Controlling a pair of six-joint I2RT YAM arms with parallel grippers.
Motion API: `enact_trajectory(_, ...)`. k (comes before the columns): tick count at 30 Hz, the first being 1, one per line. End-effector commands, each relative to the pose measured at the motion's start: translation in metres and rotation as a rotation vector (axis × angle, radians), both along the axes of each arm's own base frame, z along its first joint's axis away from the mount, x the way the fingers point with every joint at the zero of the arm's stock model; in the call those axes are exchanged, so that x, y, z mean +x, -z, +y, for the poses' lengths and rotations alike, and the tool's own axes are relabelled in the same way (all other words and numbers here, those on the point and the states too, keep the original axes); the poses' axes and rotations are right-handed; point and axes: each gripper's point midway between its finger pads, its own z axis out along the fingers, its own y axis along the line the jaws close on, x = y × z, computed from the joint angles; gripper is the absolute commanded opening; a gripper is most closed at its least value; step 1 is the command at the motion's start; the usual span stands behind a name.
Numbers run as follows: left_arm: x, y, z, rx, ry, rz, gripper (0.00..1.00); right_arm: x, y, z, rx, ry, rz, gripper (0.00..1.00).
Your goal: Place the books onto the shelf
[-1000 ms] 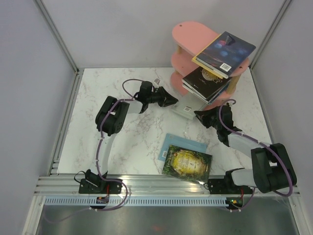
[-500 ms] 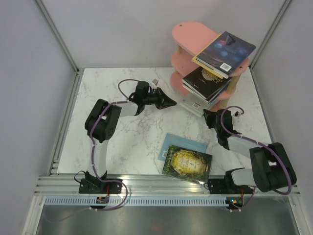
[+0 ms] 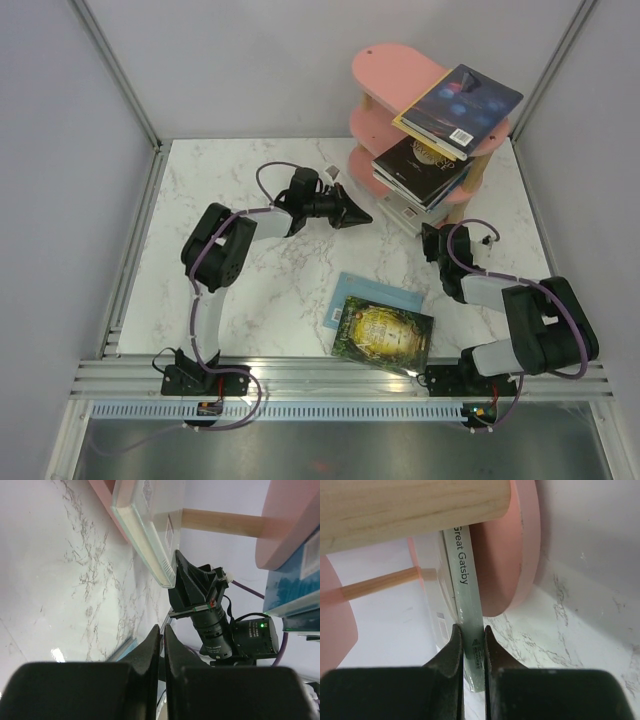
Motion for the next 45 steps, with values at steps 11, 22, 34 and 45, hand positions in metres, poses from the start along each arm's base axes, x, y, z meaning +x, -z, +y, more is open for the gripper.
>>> enact_trajectory(11,-0.019,-0.004,0.0,0.021,0.063,-0.03,0.08,-0.02,0.051,-0.01,0.008,0.035,0.208,0.33)
enact_trajectory(22,-0.024,0.001,0.023,0.079,-0.027,-0.033,0.07,-0.04,0.024,0.004,-0.048,-0.144,0.182,0.42)
enact_trajectory(34,0.08,-0.013,0.005,0.013,-0.253,-0.117,0.29,-0.116,-0.019,0.018,-0.114,-0.373,0.094,0.41)
enact_trajectory(45,0.155,-0.01,-0.022,-0.04,-0.364,-0.137,0.31,-0.151,-0.04,0.019,-0.128,-0.433,0.064,0.41)
